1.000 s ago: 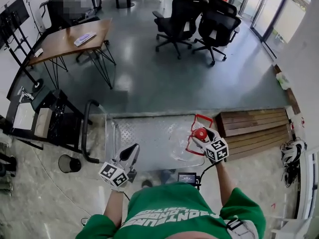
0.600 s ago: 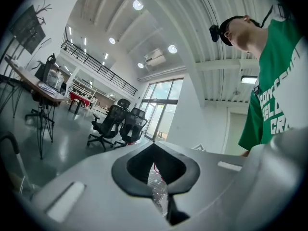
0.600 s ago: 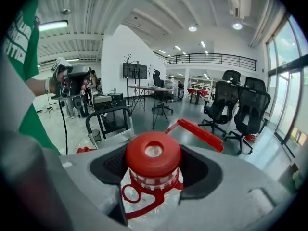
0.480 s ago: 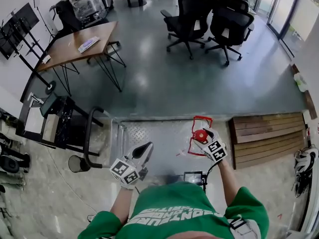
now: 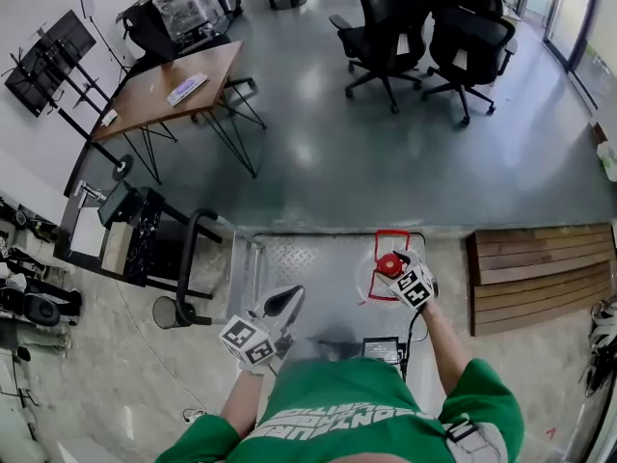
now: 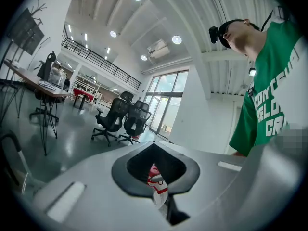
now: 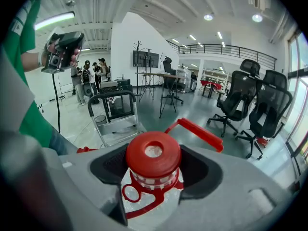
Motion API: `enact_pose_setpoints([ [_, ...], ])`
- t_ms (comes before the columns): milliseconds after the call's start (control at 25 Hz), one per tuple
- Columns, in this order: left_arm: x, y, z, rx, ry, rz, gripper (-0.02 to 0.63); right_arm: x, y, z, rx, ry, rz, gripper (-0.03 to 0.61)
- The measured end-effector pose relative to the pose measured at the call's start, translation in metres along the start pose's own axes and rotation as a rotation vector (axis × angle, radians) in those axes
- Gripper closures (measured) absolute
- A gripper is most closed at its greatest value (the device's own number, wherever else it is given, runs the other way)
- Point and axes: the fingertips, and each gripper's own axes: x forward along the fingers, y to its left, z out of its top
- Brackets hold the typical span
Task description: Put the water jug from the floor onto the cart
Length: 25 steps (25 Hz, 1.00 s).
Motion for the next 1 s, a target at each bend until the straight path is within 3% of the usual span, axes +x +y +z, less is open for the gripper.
enact_pose_setpoints([
  [440, -0.009, 0.042, -0.006, -0.038, -0.02, 0.076, 0.598, 0.091, 0.015, -0.013, -0.03, 0.109, 0.087, 0.278],
  [1000, -0.012, 0.095, -0.046, -0.174, 0.031, 0.054, 0.598, 0.212, 0.059, -0.05, -0.145, 0.439, 0.182, 0.279],
])
